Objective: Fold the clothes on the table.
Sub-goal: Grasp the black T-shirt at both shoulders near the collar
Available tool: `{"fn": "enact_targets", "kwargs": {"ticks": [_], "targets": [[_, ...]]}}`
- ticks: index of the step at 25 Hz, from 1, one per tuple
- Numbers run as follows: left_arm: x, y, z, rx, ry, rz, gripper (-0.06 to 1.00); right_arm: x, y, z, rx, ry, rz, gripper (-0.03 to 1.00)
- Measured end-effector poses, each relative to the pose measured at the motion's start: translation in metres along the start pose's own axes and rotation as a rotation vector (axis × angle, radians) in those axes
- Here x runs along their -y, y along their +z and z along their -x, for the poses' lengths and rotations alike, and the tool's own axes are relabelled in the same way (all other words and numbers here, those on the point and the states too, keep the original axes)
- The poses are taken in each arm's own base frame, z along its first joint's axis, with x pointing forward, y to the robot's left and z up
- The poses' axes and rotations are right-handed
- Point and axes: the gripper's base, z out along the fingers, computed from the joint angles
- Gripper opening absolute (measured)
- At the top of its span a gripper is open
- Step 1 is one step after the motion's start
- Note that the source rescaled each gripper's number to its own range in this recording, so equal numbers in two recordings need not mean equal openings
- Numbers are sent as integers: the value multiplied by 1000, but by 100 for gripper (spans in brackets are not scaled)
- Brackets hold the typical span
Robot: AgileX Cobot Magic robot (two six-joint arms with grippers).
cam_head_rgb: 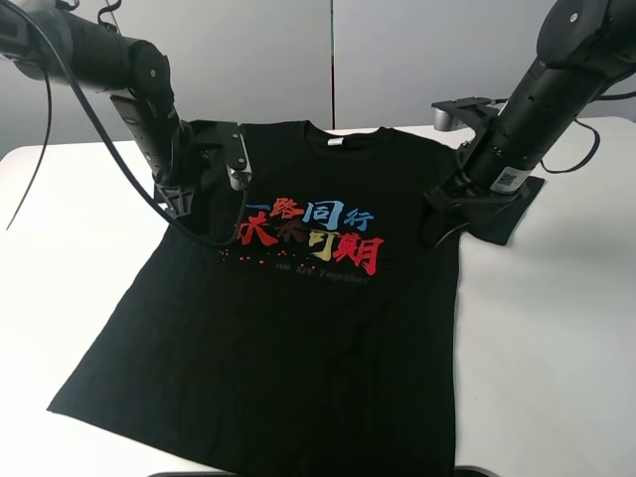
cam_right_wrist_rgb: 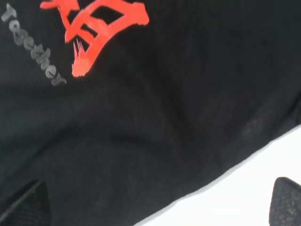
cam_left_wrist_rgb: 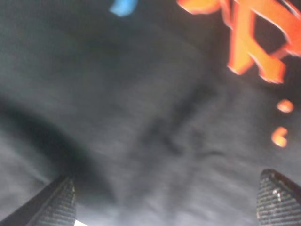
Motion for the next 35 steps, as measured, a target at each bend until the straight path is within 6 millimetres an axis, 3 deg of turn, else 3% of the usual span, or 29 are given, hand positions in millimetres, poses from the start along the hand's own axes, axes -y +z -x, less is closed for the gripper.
{"fn": "enact_targets", "kwargs": {"ticks": [6,13,23,35], "targets": [[-3,10,6,-21,-21,-62,100,-25,20,8,-64,-151,3,100],[-1,9,3,-75,-4,-102,100,-56,48,16,-148,-303,-18,100],[-13,9,-16,-97,-41,-98,100,-49,51,16,-168,-326,-84,100],[-12,11,-14,-63,-36,-119,100,-41,57,20,-144,-351,-156,100]]}}
